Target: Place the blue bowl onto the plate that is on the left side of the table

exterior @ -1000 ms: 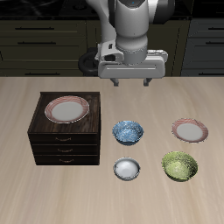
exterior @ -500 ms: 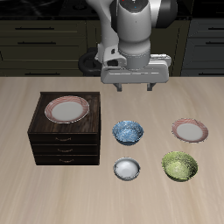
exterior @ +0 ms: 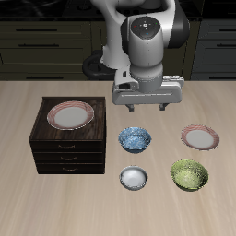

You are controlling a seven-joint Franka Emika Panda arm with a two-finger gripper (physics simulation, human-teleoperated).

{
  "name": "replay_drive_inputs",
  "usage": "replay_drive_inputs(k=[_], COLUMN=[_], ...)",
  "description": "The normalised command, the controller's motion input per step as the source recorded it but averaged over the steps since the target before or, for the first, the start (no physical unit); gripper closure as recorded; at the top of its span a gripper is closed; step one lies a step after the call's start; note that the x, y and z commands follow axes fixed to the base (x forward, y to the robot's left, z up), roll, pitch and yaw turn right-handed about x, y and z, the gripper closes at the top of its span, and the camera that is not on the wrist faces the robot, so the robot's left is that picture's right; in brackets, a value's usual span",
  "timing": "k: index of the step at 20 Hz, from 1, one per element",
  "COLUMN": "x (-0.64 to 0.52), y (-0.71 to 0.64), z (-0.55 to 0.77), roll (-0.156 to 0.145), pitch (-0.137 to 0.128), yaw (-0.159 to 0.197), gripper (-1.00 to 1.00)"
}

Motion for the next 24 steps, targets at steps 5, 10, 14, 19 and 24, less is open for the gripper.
replay_drive_inputs(k=[5,10,14,19,24], x=[-0.05,0.08,0.05,0.03,-0.04], y=[0.16,0.06,0.06,0.01,0.00], z=[-0.25,-0.19,-0.35,-0.35,-0.33], roll=[0.014,0.000,0.011,0.004,-0.005], pitch=[-0.026,-0.013,0.028,0.023,0.012], yaw=[0.019,0.006,-0.018,-0.025,-0.030], gripper=[-1.00,-1.00,-1.00,-1.00,-1.00])
